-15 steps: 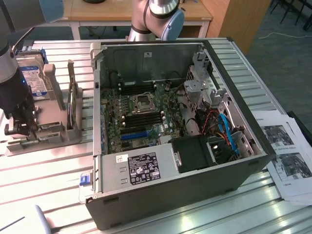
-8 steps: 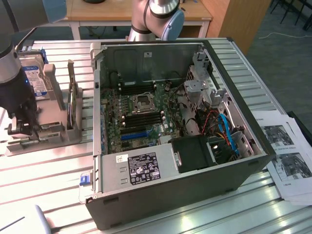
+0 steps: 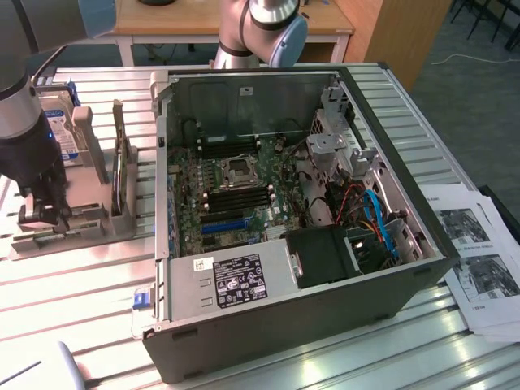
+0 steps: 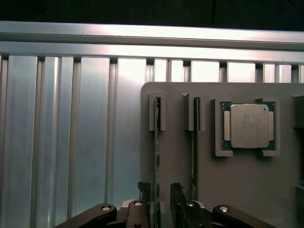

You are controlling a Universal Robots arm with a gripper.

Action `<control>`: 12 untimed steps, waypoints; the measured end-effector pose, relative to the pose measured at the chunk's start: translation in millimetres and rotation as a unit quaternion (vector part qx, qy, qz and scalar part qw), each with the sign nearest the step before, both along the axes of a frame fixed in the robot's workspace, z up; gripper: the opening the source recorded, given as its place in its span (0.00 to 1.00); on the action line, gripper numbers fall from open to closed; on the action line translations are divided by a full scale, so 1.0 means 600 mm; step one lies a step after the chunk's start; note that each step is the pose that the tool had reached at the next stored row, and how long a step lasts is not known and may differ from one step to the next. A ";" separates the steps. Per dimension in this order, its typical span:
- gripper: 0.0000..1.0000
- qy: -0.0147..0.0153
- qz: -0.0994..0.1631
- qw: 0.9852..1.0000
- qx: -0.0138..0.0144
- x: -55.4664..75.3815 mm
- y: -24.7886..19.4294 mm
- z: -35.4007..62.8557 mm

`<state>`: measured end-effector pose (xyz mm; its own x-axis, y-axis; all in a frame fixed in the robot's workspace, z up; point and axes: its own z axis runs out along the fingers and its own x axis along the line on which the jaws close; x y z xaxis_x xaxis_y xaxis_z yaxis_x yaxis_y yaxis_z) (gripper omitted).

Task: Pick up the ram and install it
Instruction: 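Pick up the ram and move it above insertion slot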

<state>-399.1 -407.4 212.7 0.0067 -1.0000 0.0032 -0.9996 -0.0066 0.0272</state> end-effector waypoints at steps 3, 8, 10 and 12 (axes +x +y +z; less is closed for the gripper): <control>0.31 0.000 0.000 1.000 0.000 0.000 0.0000 0.000; 0.31 0.000 0.000 1.000 0.000 0.000 -0.0001 -0.004; 0.31 0.000 0.000 1.000 0.000 0.000 -0.0003 -0.007; 0.31 0.000 0.000 1.000 0.000 0.000 -0.0004 -0.010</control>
<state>-399.0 -407.7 206.6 0.0066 -1.0000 0.0032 -0.9996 -0.0065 0.0273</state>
